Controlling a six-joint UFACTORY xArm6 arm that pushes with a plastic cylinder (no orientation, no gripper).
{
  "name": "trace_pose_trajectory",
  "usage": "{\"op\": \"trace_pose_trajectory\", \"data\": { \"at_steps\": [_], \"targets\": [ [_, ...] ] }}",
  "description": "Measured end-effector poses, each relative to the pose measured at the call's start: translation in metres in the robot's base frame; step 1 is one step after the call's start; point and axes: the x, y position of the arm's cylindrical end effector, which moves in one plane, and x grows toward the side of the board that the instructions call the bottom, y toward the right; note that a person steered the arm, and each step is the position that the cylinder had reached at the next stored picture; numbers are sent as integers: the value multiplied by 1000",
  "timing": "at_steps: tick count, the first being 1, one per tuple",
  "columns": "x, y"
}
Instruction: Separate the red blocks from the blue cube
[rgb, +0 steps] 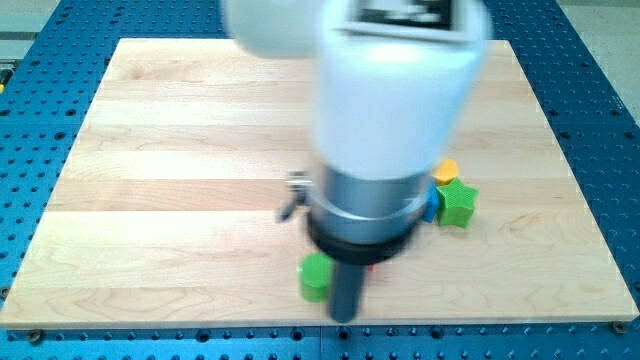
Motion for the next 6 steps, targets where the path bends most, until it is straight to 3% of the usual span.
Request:
{"op": "trace_pose_trajectory", "data": {
  "at_steps": [2,4,5,6],
  "targets": [
    [-67,-27],
    [1,-17],
    [-7,6],
    [-46,7]
  ]
}}
